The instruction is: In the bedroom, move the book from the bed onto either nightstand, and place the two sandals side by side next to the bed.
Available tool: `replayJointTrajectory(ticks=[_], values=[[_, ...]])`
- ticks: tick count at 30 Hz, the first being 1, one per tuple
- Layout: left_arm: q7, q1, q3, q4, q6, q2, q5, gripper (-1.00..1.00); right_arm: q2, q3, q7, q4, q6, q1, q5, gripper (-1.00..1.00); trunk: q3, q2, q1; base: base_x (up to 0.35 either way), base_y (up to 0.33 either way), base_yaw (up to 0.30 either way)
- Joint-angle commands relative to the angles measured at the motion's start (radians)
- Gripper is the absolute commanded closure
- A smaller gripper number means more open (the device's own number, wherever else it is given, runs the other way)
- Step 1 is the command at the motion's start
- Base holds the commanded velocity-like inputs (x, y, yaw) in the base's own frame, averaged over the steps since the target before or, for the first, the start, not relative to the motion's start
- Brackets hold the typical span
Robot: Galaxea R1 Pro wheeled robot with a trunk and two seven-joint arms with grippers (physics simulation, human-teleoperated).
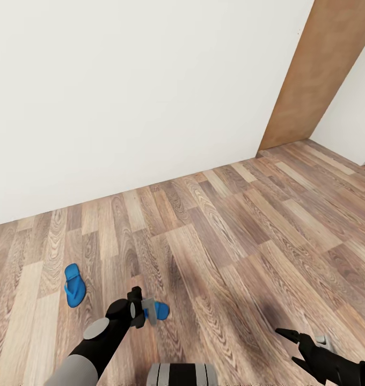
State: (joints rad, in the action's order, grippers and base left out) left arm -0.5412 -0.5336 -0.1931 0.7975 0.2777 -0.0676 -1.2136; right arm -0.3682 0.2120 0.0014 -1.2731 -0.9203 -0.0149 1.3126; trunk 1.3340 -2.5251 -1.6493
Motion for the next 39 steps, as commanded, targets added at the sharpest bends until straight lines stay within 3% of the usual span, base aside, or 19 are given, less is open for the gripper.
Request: replayJointTrajectory(ticks=[1, 32, 39], values=[[-0.005, 0.0, -0.002, 0.002, 0.005, 0.0, -0.004, -1.0, 0.0, 0.001, 0.0, 0.0, -0.005, 0.0, 0.0, -1.0, 0.005, -0.001, 0.0, 0.0, 0.0, 0.0], [0.0, 0.0, -0.002, 0.003, 0.005, -0.001, -0.003, -1.0, 0.0, 0.001, 0.0, 0.0, -0.005, 0.0, 0.0, -1.0, 0.125, -0.008, -0.014, 0.0, 0.0, 0.0], [-0.002, 0.0, -0.002, 0.005, 0.006, -0.001, -0.003, -1.0, 0.0, 0.001, 0.0, 0.0, -0.005, 0.0, 0.0, -1.0, 0.125, -0.008, -0.014, 0.0, 0.0, 0.0]])
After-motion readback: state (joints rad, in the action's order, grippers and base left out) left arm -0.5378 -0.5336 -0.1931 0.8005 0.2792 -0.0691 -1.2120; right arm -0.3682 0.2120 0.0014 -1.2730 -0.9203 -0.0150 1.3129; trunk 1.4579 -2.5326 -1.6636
